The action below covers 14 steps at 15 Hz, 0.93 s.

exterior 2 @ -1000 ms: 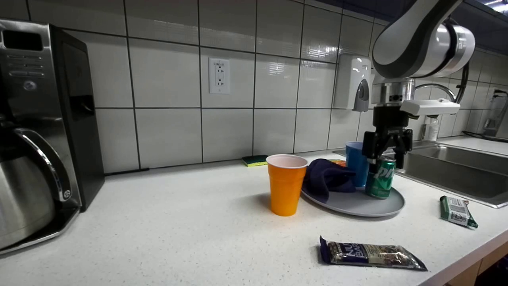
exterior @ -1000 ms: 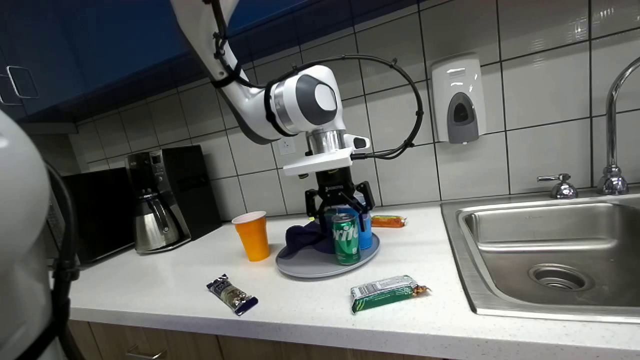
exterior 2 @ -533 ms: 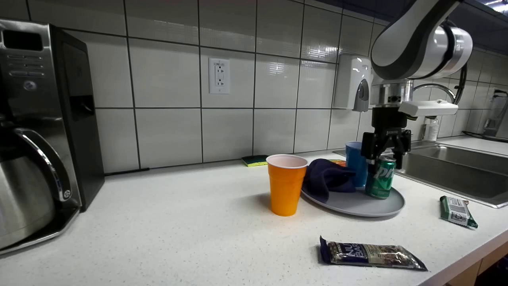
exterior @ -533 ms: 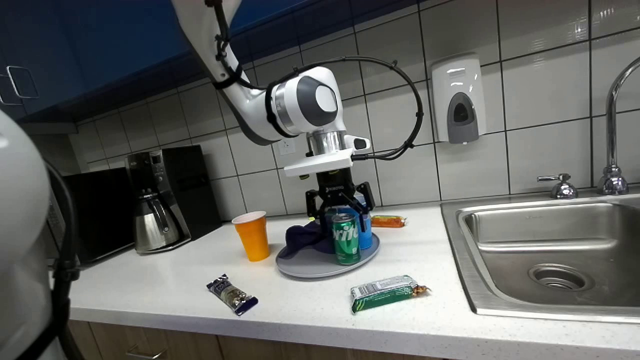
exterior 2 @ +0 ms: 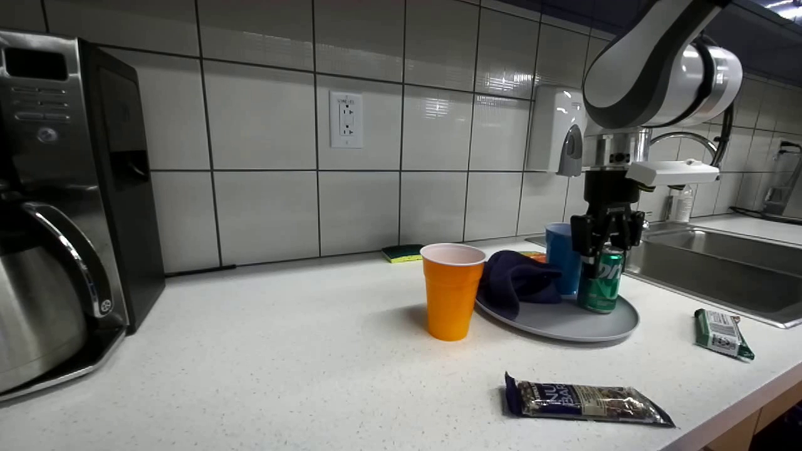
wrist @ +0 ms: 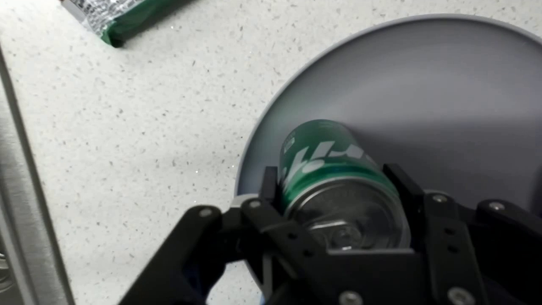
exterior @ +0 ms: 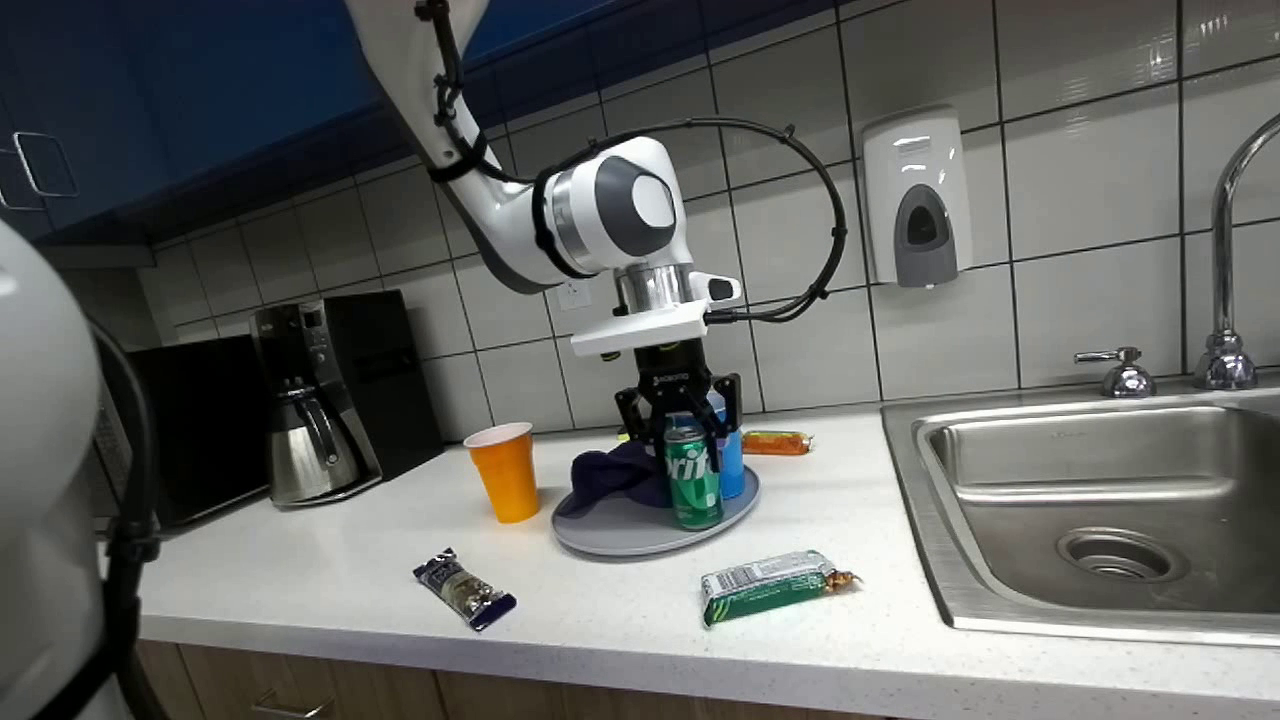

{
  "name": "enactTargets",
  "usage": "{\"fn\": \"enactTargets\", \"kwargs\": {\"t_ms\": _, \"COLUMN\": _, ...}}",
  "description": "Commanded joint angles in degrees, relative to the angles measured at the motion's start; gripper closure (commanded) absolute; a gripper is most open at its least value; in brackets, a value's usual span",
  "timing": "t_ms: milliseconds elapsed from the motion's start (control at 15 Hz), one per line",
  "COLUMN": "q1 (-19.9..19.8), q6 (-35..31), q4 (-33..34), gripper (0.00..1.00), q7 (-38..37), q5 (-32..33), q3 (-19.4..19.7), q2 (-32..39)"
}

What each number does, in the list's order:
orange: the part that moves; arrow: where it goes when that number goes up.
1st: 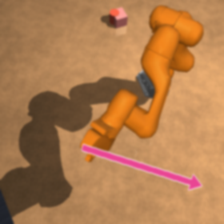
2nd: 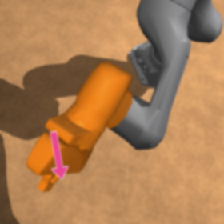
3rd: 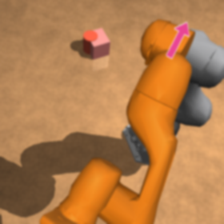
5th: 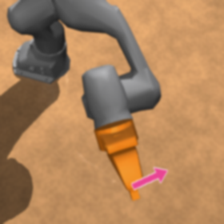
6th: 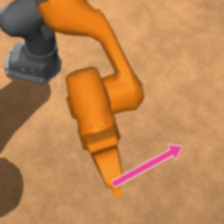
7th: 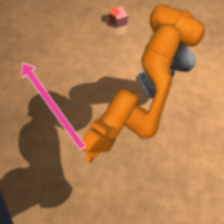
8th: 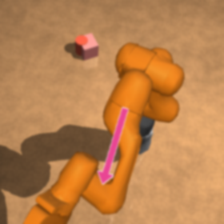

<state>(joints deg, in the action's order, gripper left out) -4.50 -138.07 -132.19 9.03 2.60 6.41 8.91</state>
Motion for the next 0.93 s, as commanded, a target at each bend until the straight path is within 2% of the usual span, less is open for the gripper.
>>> {"fn": "enactTargets", "kwargs": {"t_ms": 0, "q1": -0.61, "q6": -0.54, "q4": 0.81, "gripper": 0.62, "q7": 0.92, "q5": -0.38, "q3": -0.86, "q2": 0.6}}
{"fn": "enactTargets", "kwargs": {"t_ms": 867, "q1": -0.08, "q6": 0.2, "q4": -1.85, "gripper": 0.62, "q7": 0.21, "q5": -0.3, "q3": -1.75, "q2": -6.4}}
